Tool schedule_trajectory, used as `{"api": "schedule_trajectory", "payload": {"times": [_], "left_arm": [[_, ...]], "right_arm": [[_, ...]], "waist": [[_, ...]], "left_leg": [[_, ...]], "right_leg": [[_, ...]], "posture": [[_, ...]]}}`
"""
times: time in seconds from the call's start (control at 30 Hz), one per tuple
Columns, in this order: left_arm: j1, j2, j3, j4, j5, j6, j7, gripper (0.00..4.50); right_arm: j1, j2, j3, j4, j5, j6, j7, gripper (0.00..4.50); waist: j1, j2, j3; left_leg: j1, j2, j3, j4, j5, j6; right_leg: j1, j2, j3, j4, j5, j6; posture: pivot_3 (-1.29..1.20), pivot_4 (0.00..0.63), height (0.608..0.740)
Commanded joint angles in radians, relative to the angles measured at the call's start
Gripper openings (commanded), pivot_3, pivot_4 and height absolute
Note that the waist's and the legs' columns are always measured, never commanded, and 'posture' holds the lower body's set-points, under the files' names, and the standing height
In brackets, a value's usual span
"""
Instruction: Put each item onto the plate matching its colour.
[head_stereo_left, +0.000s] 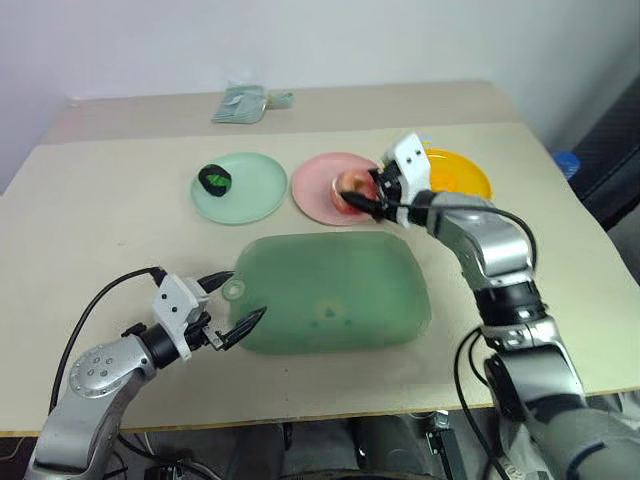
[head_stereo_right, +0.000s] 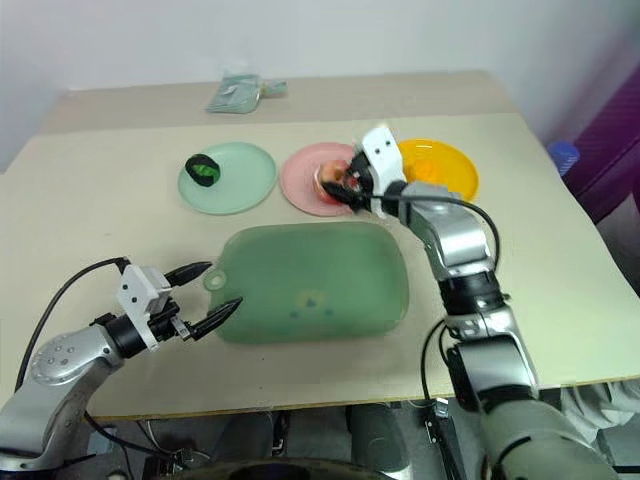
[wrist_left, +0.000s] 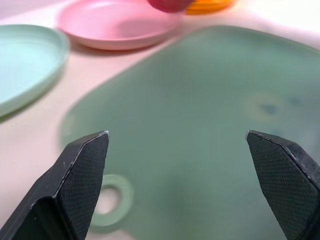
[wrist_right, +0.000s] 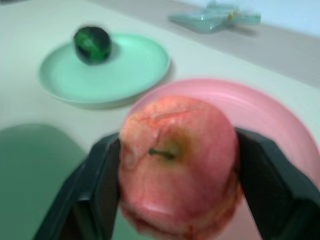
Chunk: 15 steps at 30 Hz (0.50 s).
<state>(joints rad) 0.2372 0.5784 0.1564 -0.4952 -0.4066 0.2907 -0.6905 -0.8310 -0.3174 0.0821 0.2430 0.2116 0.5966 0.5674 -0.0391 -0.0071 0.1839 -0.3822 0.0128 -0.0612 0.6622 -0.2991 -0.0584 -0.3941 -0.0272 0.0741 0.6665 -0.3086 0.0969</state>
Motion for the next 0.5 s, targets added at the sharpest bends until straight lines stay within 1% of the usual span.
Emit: {"api": "schedule_trajectory", "payload": {"times": [0.03,0.07,0.13,0.2,0.3,0.4,0.43,0.5], "left_arm": [[0.018,-0.01,0.029,-0.052,-0.008,0.003,0.03,4.5],[0.027,-0.014,0.037,-0.059,-0.007,0.004,0.042,4.5],[0.039,-0.023,0.042,-0.074,-0.002,0.008,0.063,4.5],[0.053,-0.033,0.06,-0.079,-0.003,0.003,0.083,4.5],[0.067,-0.054,0.093,-0.083,0.005,0.0,0.128,4.5],[0.087,-0.049,0.171,-0.043,0.018,-0.012,0.152,4.5],[0.095,-0.04,0.21,-0.016,0.018,-0.018,0.152,4.5],[0.103,-0.028,0.252,0.011,0.017,-0.019,0.151,4.5]], "right_arm": [[-0.07,0.055,-0.008,0.155,-0.035,-0.091,-0.047,2.71],[-0.074,0.061,-0.014,0.164,-0.038,-0.119,-0.049,3.71],[-0.067,0.059,-0.028,0.149,-0.042,-0.165,-0.048,4.49],[-0.042,0.038,-0.036,0.103,-0.041,-0.198,-0.031,4.49],[0.048,-0.04,-0.061,-0.014,0.003,-0.219,0.072,4.49],[0.21,-0.174,-0.114,-0.189,0.106,-0.198,0.246,4.49],[0.283,-0.233,-0.143,-0.244,0.148,-0.173,0.308,4.49],[0.377,-0.316,-0.186,-0.3,0.202,-0.145,0.385,4.49]], "waist": [[-0.002,0.0,0.0],[-0.002,0.0,0.0],[-0.002,0.0,0.0],[-0.003,0.0,0.0],[-0.002,0.0,0.0],[0.005,0.0,0.0],[0.004,0.0,0.0],[0.005,0.0,0.0]], "left_leg": [[-0.005,-0.001,0.0,0.0,0.0,0.0],[-0.009,-0.001,0.001,0.001,0.0,0.0],[-0.013,-0.002,0.001,0.001,0.0,0.0],[-0.016,-0.002,0.001,0.001,0.0,0.0],[-0.016,-0.001,0.001,0.001,0.0,0.0],[-0.015,-0.001,0.0,0.002,0.0,0.0],[-0.015,-0.001,0.0,0.002,0.0,0.0],[-0.013,-0.001,0.0,0.002,0.0,0.0]], "right_leg": [[-0.004,-0.001,0.0,0.0,0.0,0.0],[-0.008,-0.002,0.0,0.0,0.0,0.001],[-0.012,-0.003,0.0,0.0,0.001,0.001],[-0.015,-0.003,0.0,0.0,0.001,0.001],[-0.015,-0.003,0.0,0.0,0.001,0.001],[-0.013,-0.002,-0.002,0.0,0.001,0.001],[-0.013,-0.002,-0.002,0.0,0.001,0.001],[-0.011,-0.002,-0.001,0.0,0.001,0.001]], "posture": [[0.0,0.15,0.74],[0.0,0.15,0.74],[0.0,0.15,0.74],[0.0,0.15,0.74],[0.0,0.15,0.74],[0.0,0.15,0.74],[0.0,0.15,0.74],[0.0,0.15,0.74]]}}
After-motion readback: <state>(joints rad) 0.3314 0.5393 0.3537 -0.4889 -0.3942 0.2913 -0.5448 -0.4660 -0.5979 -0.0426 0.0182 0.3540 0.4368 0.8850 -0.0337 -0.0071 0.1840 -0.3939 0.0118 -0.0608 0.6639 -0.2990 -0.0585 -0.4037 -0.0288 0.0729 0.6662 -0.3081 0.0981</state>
